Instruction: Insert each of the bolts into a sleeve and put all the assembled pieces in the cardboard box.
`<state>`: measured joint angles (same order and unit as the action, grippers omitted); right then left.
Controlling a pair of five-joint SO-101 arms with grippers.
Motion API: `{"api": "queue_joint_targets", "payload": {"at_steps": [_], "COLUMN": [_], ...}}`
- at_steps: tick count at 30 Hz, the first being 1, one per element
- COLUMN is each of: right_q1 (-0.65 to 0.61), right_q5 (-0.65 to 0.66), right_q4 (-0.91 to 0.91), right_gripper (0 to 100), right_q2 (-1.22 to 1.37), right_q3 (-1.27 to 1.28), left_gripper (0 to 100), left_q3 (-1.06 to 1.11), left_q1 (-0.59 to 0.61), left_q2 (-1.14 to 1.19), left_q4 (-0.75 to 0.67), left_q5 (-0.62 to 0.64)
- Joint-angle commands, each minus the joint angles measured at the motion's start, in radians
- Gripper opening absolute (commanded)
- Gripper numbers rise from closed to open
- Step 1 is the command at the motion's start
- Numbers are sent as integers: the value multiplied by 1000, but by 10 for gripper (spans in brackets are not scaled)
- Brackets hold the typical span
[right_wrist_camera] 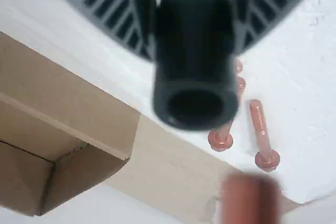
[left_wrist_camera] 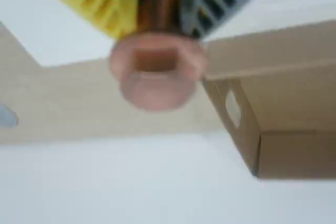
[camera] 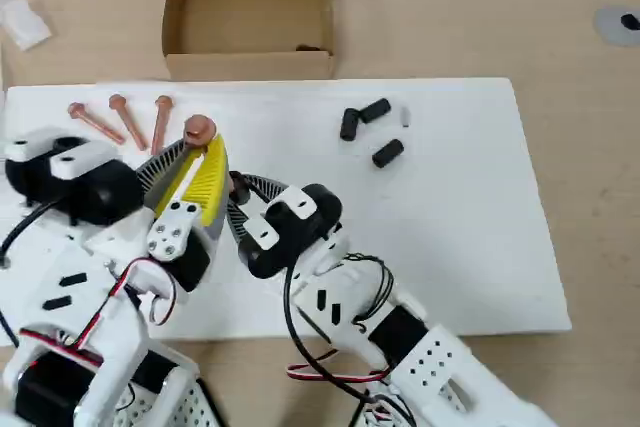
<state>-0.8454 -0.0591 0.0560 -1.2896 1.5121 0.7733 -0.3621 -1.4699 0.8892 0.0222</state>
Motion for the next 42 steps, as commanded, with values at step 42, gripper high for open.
{"api": "queue_joint_targets", "payload": {"at_steps": [42], "right_q1": [-12], "right_q5": [5], "right_q4": [-26], "right_gripper": [9], "right_q2": [2], "right_q3": [-13], "left_gripper": [5], "left_q3": [21], "left_q1": [-3], "left_q2": [-2], "left_q4": [-28], "left_q5": [5]}}
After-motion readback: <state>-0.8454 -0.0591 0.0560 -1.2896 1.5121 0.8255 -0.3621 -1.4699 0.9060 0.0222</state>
